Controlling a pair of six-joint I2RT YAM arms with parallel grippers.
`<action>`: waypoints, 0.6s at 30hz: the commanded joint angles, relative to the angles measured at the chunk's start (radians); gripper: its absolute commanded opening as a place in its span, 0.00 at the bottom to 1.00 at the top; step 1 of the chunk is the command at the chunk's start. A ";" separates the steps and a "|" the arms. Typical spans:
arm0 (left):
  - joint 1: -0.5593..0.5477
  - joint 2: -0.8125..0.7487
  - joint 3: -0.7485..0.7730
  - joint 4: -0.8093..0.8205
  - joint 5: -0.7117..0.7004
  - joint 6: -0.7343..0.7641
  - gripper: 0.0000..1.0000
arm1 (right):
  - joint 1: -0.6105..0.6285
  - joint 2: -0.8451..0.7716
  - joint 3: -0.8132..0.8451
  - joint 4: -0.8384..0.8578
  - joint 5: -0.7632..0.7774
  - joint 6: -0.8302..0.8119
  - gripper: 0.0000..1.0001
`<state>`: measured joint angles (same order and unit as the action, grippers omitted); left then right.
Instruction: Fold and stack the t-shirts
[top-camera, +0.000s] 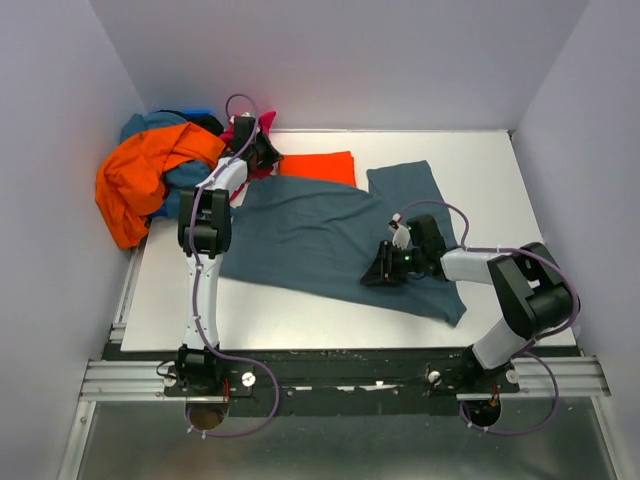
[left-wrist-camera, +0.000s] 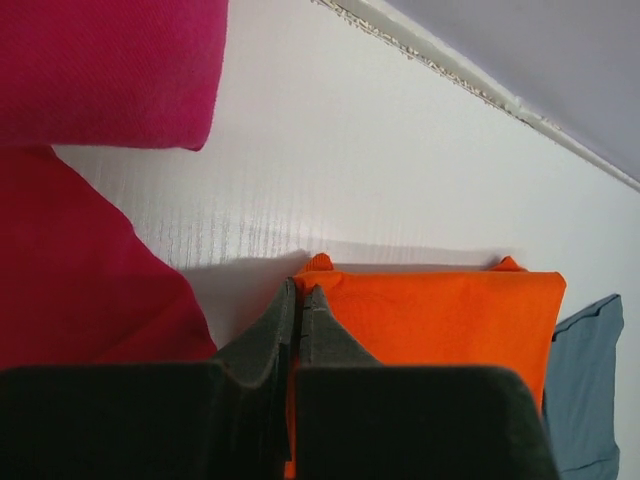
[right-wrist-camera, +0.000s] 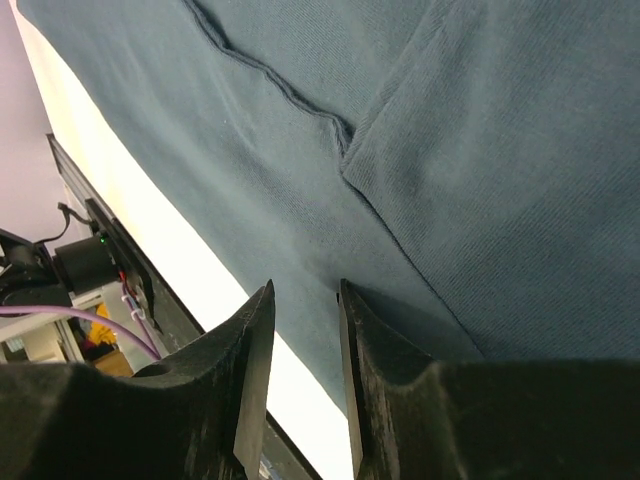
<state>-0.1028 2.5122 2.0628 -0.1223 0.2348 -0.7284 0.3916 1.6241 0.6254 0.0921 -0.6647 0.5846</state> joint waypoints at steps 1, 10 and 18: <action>0.009 -0.012 -0.030 0.095 -0.055 -0.006 0.00 | 0.004 0.014 0.003 -0.017 0.054 0.001 0.40; 0.009 0.062 0.077 0.155 -0.137 -0.016 0.00 | 0.004 0.023 -0.067 -0.065 0.108 0.024 0.40; 0.014 0.115 0.183 0.194 -0.227 -0.022 0.00 | 0.004 -0.023 -0.102 -0.091 0.116 0.026 0.40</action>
<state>-0.1040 2.6061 2.1933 -0.0257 0.1226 -0.7456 0.3912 1.5982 0.5751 0.1265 -0.6327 0.6296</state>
